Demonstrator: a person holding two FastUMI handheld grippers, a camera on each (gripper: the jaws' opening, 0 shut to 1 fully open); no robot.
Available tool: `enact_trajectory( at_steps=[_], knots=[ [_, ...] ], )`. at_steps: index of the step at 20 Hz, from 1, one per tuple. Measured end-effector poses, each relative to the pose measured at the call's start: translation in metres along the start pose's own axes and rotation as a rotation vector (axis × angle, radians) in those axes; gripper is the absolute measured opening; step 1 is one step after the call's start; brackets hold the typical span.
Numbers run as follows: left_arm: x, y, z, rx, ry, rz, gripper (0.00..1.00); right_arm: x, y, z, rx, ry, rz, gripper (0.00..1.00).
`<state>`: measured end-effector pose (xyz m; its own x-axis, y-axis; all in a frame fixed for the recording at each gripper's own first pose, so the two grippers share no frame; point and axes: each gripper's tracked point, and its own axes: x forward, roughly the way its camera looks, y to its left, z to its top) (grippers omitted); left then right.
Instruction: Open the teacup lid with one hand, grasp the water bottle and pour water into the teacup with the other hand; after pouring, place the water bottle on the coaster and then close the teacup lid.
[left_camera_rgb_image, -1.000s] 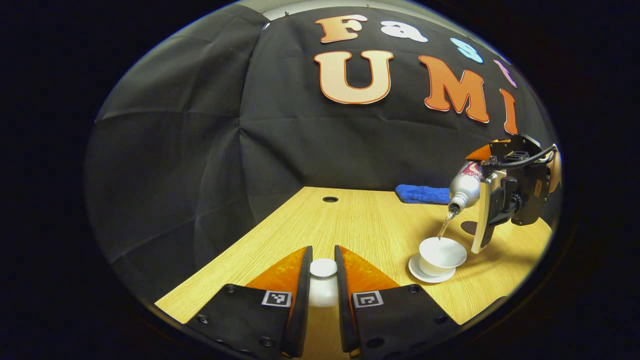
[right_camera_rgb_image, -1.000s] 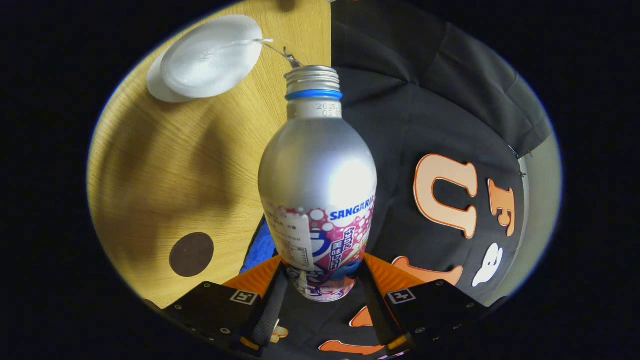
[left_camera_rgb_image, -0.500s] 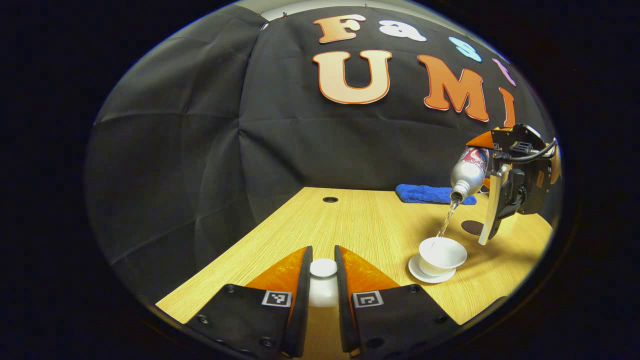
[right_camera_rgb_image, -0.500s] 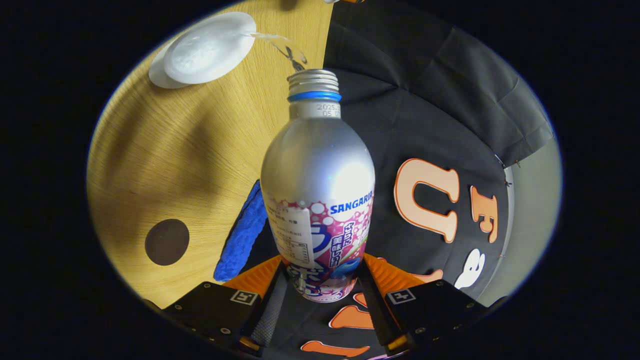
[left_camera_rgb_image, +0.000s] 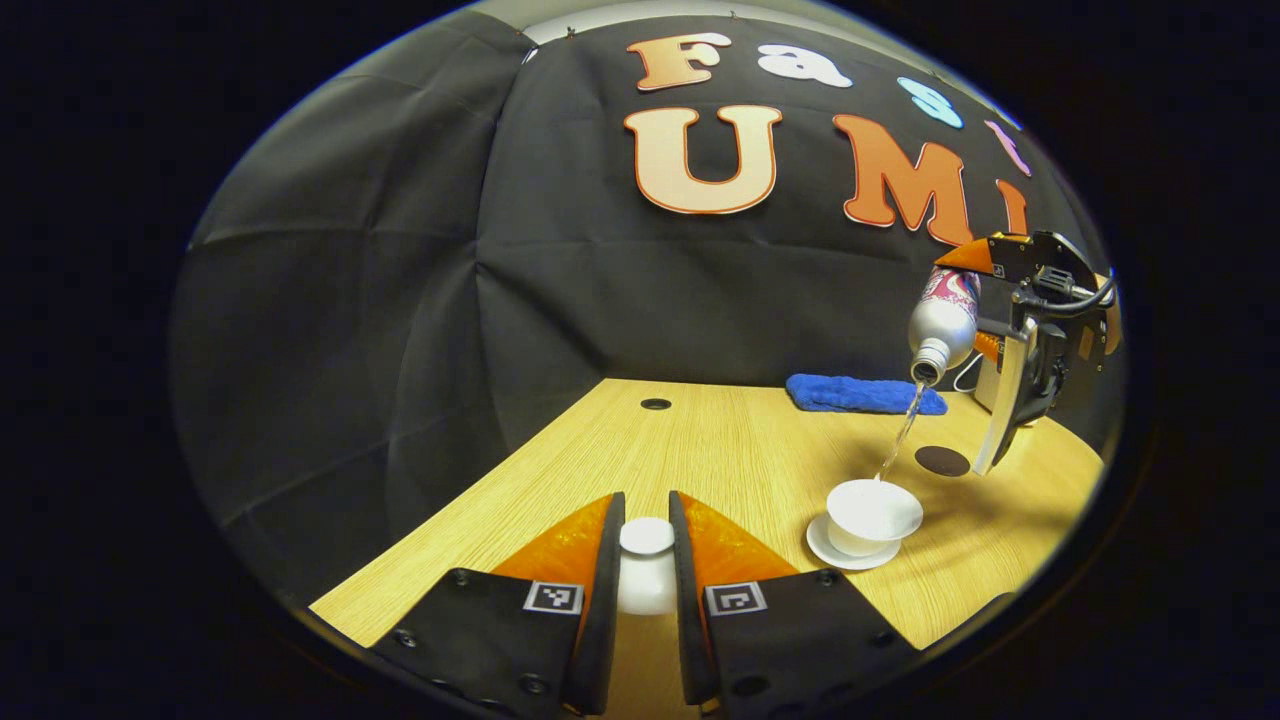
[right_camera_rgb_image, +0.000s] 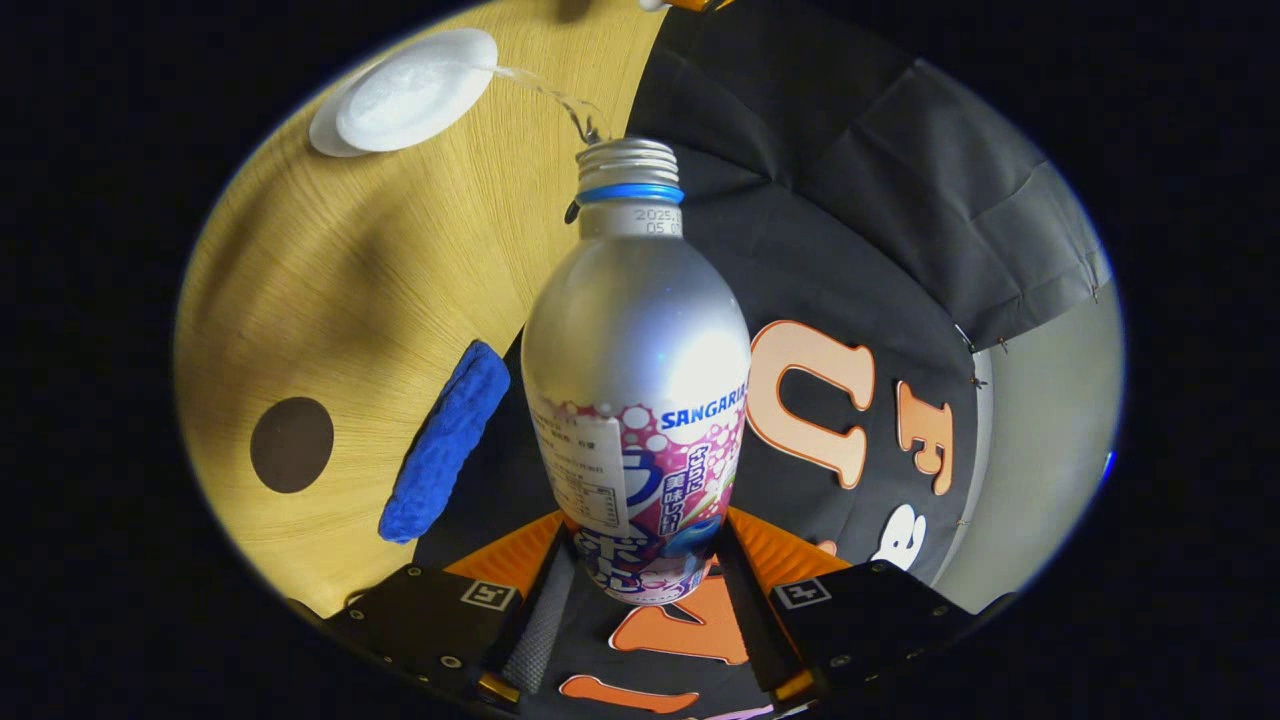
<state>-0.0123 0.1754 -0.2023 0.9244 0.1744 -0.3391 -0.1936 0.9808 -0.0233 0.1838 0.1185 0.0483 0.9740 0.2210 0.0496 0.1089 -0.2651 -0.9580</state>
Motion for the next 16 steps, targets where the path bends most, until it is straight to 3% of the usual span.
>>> enact_trajectory(
  at_steps=[5,16],
  knots=[
    [-0.001,0.000,0.000,0.001,0.001,0.000,0.31,-0.004,-0.012,-0.001,-0.025,-0.007,-0.034,0.78],
    [-0.001,0.000,-0.003,0.005,0.008,0.009,0.34,-0.009,0.012,0.036,-0.087,-0.082,-0.022,0.78]
  ],
)
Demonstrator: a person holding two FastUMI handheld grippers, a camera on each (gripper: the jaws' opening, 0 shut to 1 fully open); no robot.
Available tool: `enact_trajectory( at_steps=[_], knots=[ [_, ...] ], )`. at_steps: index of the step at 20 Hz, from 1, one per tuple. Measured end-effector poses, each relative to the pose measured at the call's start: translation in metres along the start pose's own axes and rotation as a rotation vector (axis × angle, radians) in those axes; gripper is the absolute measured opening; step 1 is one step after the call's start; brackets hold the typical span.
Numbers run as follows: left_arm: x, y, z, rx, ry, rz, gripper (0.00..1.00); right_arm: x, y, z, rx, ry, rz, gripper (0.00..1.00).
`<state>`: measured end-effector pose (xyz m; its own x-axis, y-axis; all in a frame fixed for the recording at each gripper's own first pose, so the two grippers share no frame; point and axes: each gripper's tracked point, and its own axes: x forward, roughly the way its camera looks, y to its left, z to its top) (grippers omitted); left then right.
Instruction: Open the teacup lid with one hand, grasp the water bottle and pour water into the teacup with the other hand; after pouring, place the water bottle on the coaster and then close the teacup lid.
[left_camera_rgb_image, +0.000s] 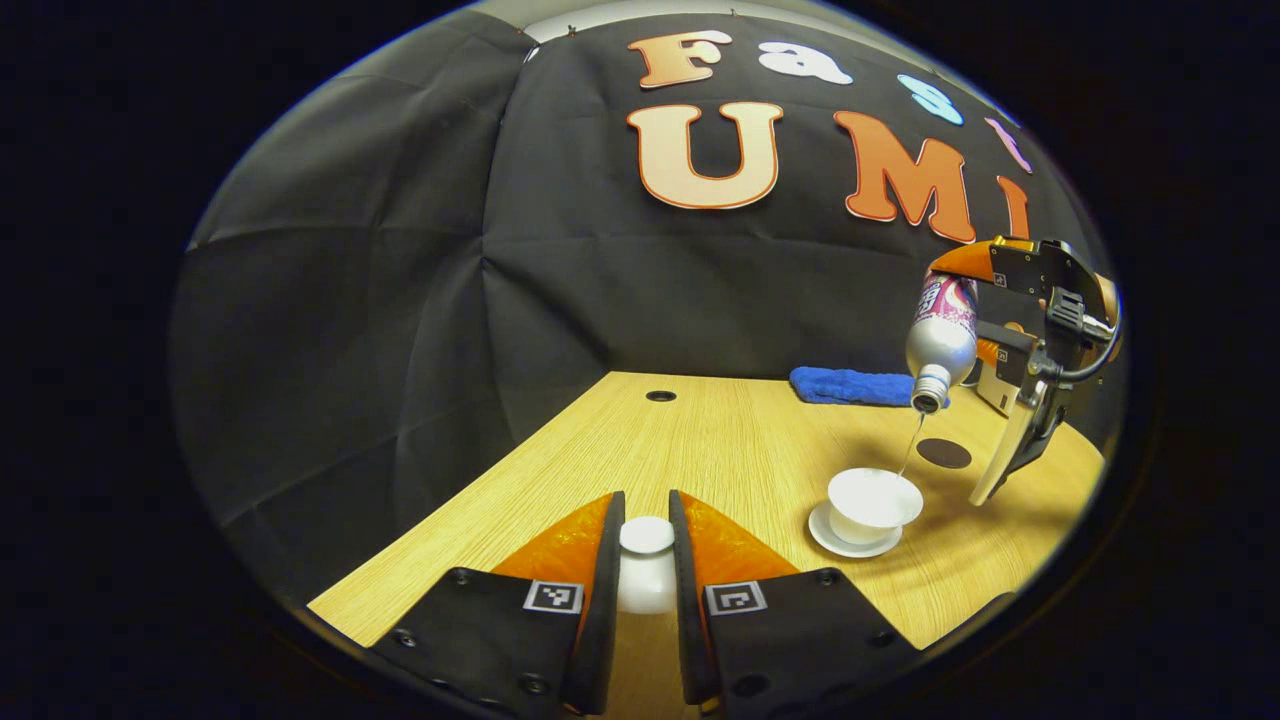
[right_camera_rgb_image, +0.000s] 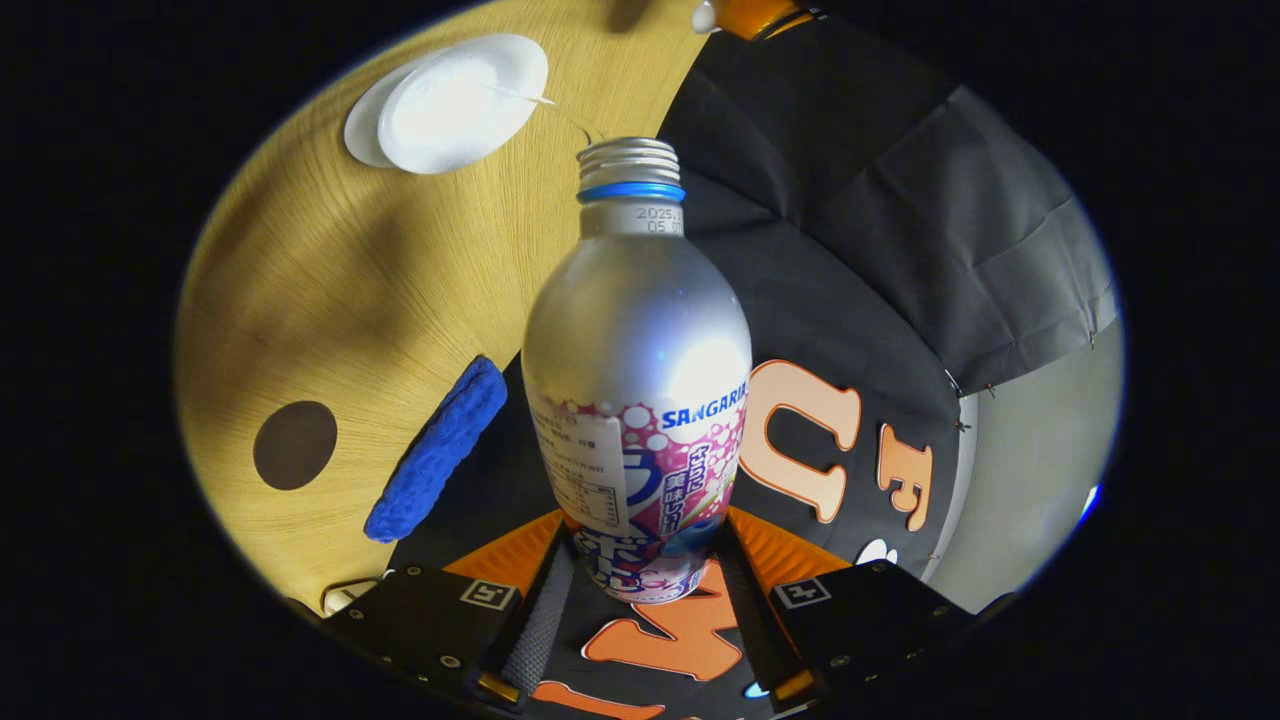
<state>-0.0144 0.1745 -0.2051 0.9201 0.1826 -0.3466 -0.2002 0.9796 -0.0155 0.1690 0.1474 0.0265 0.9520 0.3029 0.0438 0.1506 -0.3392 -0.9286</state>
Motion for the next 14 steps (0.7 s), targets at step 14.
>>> enact_trajectory(
  at_steps=[14],
  knots=[
    [0.003,-0.026,0.007,0.008,-0.054,-0.053,0.30,-0.020,0.051,0.021,0.449,-0.013,0.205,0.79]
  ],
)
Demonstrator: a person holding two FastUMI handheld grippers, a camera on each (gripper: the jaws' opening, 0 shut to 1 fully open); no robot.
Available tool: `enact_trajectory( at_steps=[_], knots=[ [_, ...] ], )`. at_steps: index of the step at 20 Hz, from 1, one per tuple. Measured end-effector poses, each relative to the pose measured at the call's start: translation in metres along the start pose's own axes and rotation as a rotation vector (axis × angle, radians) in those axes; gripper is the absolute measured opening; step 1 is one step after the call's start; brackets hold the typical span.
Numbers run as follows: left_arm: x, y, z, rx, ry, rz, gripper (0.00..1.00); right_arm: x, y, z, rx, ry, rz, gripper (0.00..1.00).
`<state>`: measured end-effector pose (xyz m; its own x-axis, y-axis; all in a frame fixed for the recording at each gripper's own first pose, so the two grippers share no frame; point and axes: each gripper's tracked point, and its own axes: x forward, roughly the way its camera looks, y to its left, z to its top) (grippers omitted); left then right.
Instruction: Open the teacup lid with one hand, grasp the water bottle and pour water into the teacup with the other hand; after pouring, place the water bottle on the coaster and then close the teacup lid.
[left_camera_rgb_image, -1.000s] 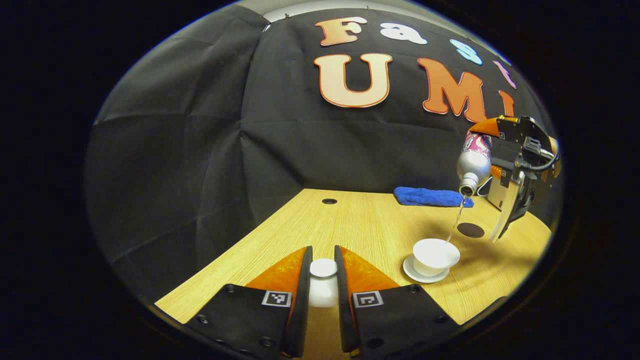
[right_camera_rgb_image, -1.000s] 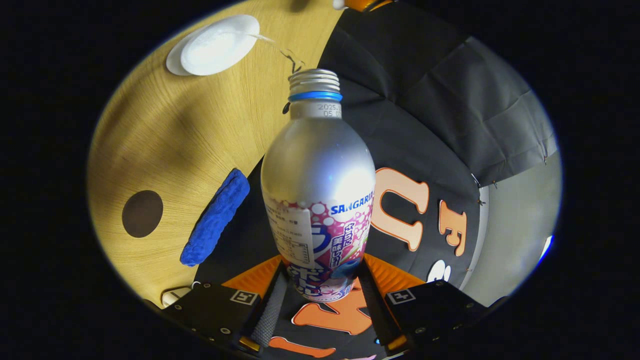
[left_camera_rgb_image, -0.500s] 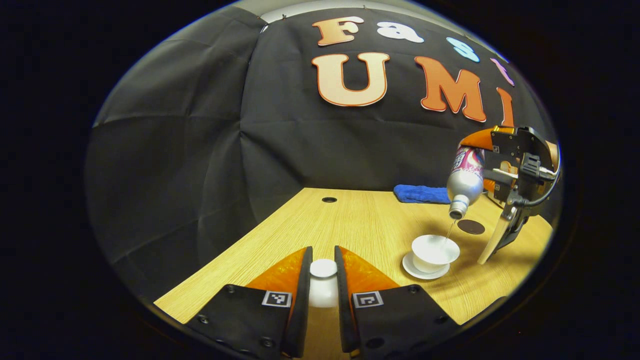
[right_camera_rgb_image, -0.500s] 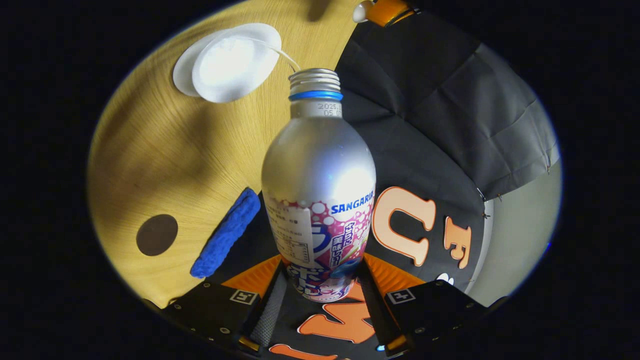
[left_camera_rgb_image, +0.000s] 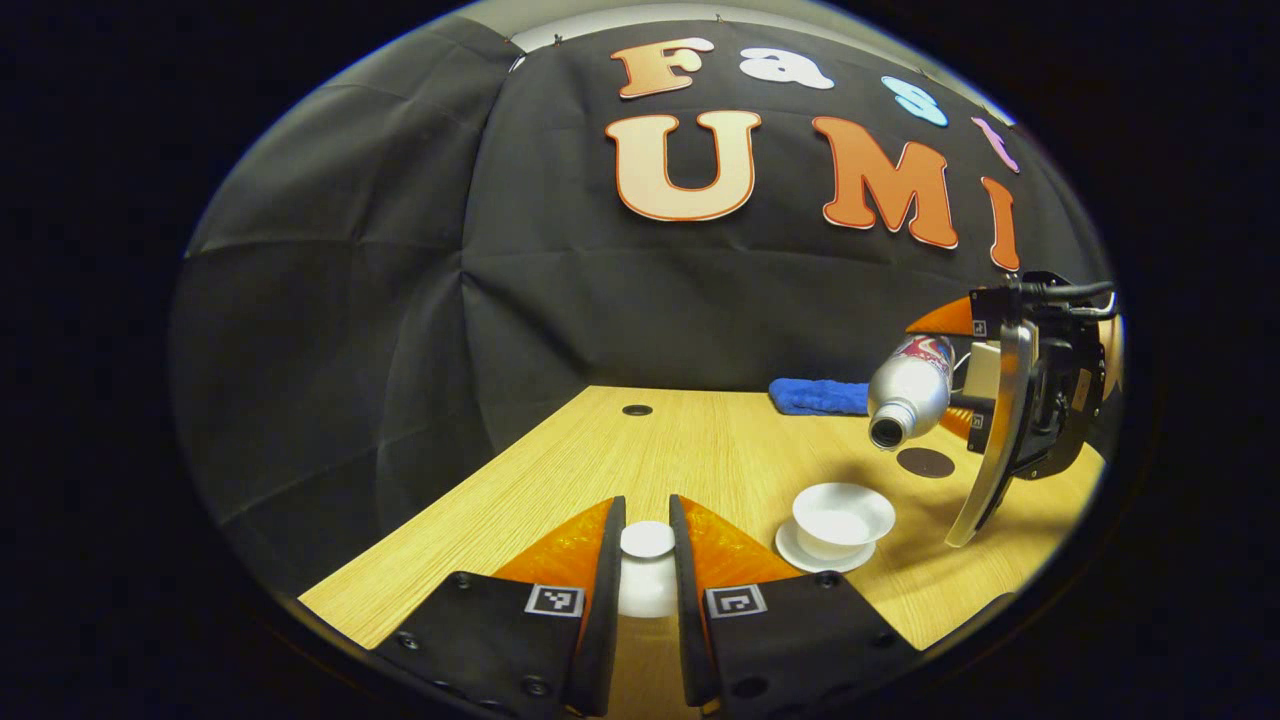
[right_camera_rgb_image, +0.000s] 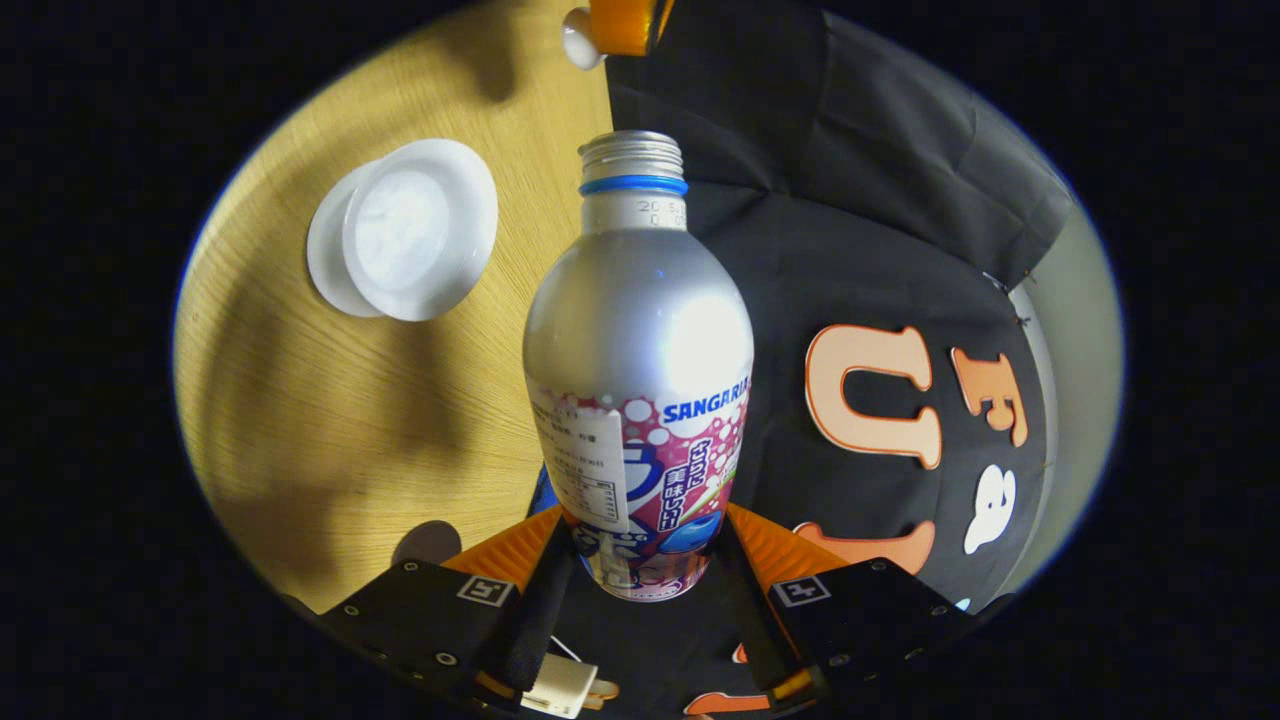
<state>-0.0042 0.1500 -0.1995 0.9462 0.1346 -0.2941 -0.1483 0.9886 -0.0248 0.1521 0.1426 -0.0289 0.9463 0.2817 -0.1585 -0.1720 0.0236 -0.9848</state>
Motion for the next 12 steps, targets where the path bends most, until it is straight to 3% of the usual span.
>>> enact_trajectory(
  at_steps=[1,4,5,7,11,12],
  knots=[
    [0.000,-0.004,0.005,-0.001,-0.003,-0.005,0.34,-0.003,0.003,-0.001,0.042,0.004,0.008,0.79],
    [0.006,-0.017,0.013,0.000,-0.016,-0.031,0.27,-0.009,0.008,-0.016,0.211,0.024,0.050,0.79],
    [0.007,-0.023,0.017,0.002,-0.022,-0.042,0.30,-0.010,0.005,-0.023,0.275,0.032,0.060,0.79],
    [0.010,-0.039,0.025,0.012,-0.036,-0.067,0.27,-0.020,0.003,-0.037,0.402,0.053,0.056,0.80],
    [0.018,-0.064,0.040,0.028,-0.052,-0.110,0.30,-0.022,-0.005,-0.059,0.675,0.081,0.058,0.79],
    [0.020,-0.072,0.044,0.029,-0.059,-0.121,0.27,-0.019,-0.005,-0.065,0.734,0.084,0.058,0.79]
  ],
)
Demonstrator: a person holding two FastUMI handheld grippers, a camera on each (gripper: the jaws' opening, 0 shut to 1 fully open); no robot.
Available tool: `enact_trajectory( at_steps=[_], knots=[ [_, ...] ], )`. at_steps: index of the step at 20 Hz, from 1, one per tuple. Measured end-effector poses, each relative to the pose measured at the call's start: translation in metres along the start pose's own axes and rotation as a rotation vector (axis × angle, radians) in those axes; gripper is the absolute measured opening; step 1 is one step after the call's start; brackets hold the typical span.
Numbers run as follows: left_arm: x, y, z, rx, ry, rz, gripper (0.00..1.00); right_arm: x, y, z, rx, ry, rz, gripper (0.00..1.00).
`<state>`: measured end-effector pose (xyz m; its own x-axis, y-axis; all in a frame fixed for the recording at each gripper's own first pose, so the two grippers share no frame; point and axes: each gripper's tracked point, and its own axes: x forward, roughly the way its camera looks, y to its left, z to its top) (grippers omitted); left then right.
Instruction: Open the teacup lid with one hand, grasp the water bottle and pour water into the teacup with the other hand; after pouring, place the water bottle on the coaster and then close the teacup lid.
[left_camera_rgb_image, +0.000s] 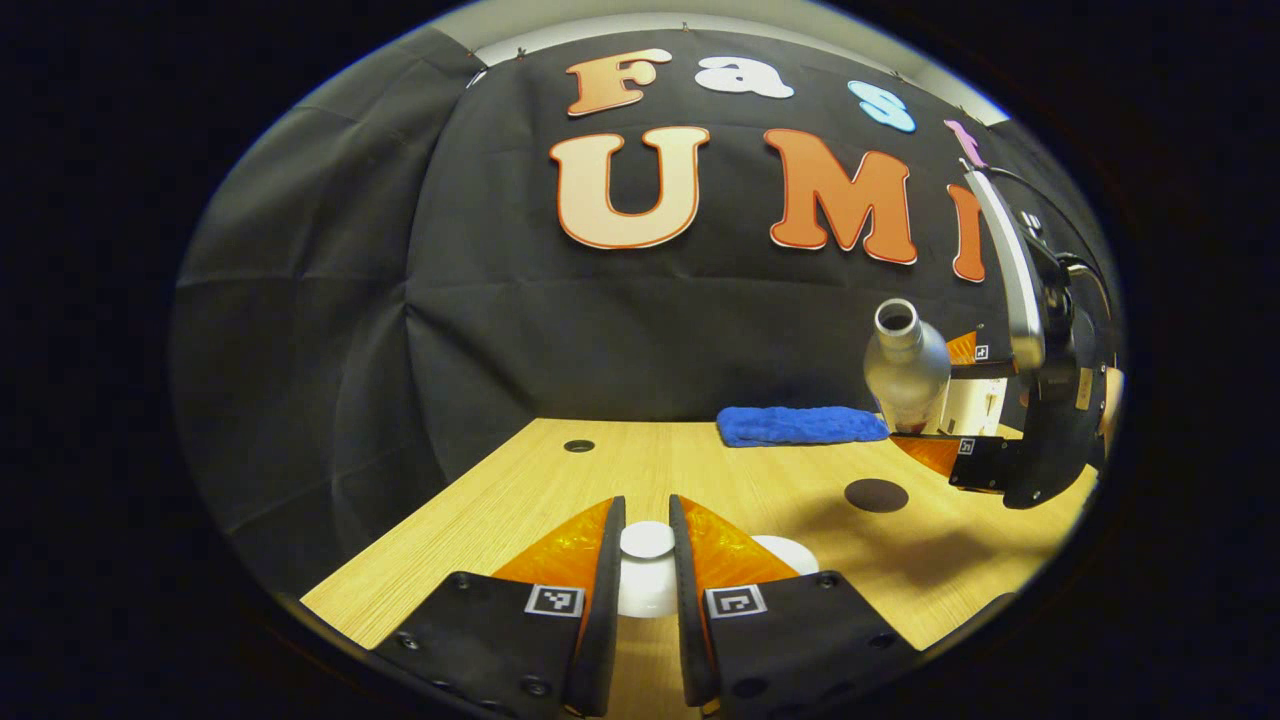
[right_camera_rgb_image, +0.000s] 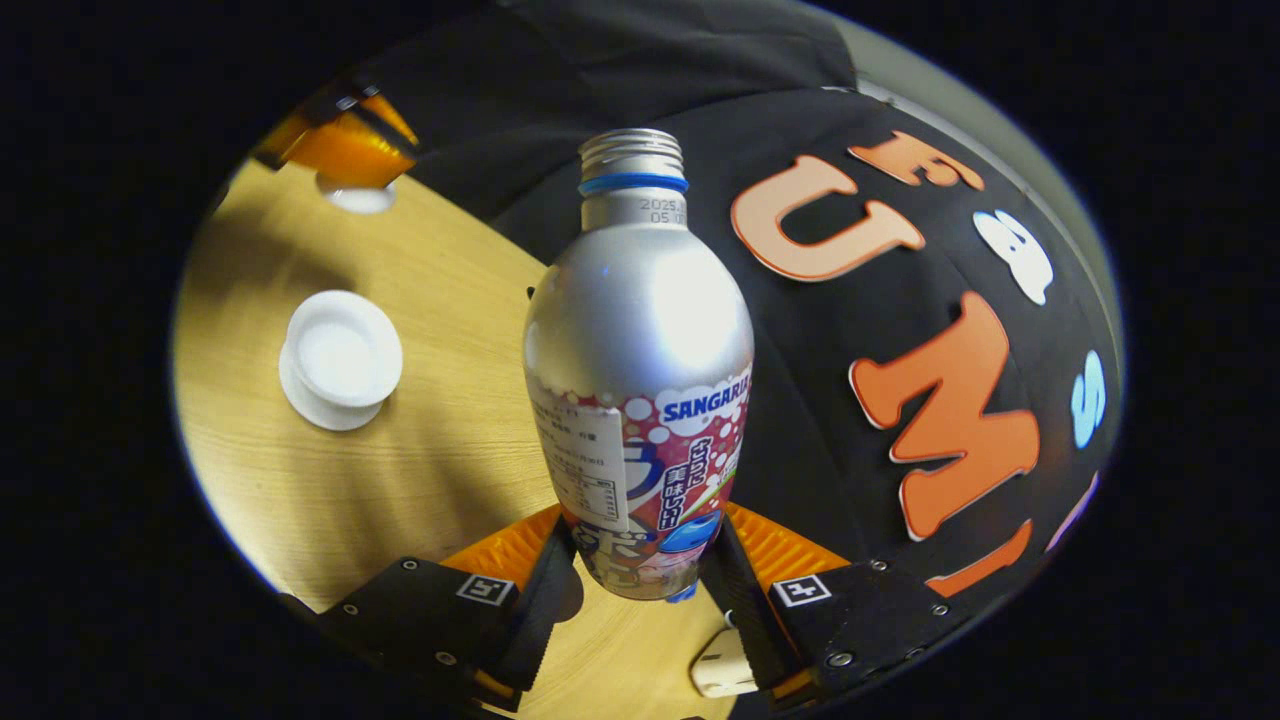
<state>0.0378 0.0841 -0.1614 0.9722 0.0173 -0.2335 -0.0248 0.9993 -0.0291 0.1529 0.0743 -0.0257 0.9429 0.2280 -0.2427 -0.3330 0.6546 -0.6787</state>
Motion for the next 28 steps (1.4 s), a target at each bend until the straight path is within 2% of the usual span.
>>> enact_trajectory(
  at_steps=[1,2,4,8,9,10,11,12,13,14,16,17,18,19,20,28],
  knots=[
    [0.003,-0.006,0.004,-0.001,-0.006,-0.009,0.30,0.003,-0.007,-0.005,0.057,-0.001,-0.018,0.79],
    [0.006,-0.012,0.006,-0.002,-0.011,-0.019,0.27,0.006,-0.009,-0.014,0.114,0.014,-0.025,0.80],
    [0.009,-0.022,0.008,0.002,-0.017,-0.029,0.30,0.014,-0.008,-0.031,0.230,0.036,-0.011,0.79],
    [0.018,-0.042,0.001,-0.005,0.007,-0.054,0.30,0.026,-0.011,-0.042,0.430,0.030,0.011,0.79],
    [0.021,-0.046,-0.002,-0.011,0.014,-0.061,0.27,0.026,-0.010,-0.040,0.478,0.021,0.015,0.79],
    [0.021,-0.051,-0.004,-0.018,0.022,-0.067,0.30,0.026,-0.008,-0.040,0.521,0.017,0.019,0.79],
    [0.023,-0.054,-0.005,-0.023,0.024,-0.072,0.27,0.026,-0.008,-0.039,0.552,0.014,0.021,0.79],
    [0.026,-0.057,-0.009,-0.027,0.028,-0.077,0.30,0.026,-0.008,-0.038,0.571,0.011,0.018,0.79],
    [0.029,-0.060,-0.012,-0.030,0.033,-0.081,0.27,0.025,-0.011,-0.037,0.580,0.009,0.006,0.79],
    [0.032,-0.062,-0.017,-0.030,0.041,-0.082,0.30,0.026,-0.011,-0.035,0.591,0.005,-0.011,0.79],
    [0.036,-0.066,-0.029,-0.022,0.062,-0.083,0.30,0.028,-0.009,-0.037,0.618,-0.002,-0.013,0.79],
    [0.037,-0.069,-0.035,-0.016,0.080,-0.085,0.27,0.029,-0.007,-0.038,0.633,0.005,-0.005,0.79],
    [0.038,-0.071,-0.040,-0.013,0.094,-0.090,0.30,0.030,-0.003,-0.041,0.643,0.014,0.005,0.79],
    [0.039,-0.073,-0.043,-0.012,0.096,-0.097,0.27,0.033,0.001,-0.047,0.649,0.024,0.010,0.79],
    [0.039,-0.075,-0.044,-0.010,0.096,-0.099,0.30,0.036,0.005,-0.051,0.652,0.032,0.015,0.79],
    [0.043,-0.077,-0.064,-0.002,0.114,-0.080,0.30,0.061,0.041,-0.082,0.728,0.091,0.065,0.80]
  ],
)
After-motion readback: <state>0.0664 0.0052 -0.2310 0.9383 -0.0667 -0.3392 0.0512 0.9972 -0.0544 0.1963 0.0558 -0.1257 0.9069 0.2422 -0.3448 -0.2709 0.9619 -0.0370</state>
